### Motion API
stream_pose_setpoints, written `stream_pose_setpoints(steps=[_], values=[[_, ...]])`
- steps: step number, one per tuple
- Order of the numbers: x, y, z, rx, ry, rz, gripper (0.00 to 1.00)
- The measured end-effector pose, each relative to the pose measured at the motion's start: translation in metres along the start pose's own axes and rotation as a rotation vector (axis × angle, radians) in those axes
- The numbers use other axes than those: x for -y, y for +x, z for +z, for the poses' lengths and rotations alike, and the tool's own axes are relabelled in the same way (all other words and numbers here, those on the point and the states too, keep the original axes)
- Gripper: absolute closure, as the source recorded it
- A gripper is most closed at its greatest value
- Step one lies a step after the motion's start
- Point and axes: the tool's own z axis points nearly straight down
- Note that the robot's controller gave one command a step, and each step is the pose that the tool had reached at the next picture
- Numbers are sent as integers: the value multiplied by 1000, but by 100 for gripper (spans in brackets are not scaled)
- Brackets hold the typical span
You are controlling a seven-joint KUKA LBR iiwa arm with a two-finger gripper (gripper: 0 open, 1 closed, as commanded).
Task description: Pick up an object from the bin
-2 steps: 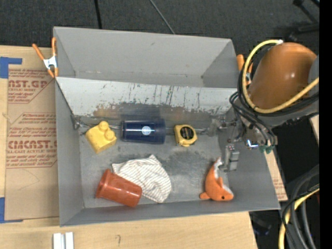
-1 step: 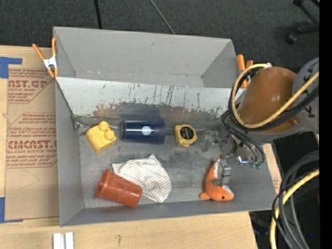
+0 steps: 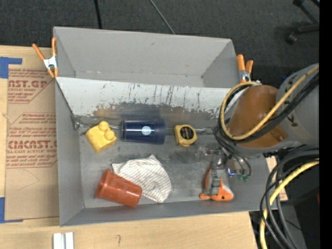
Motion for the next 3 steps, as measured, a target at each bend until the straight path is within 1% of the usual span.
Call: stream_pose_setpoints(steps=[1, 2, 3], values=[[2, 6, 35, -9, -1, -93, 0], [4, 8, 21, -5, -1, -248, 0], [34, 13, 45, -5, -1, -302, 100]])
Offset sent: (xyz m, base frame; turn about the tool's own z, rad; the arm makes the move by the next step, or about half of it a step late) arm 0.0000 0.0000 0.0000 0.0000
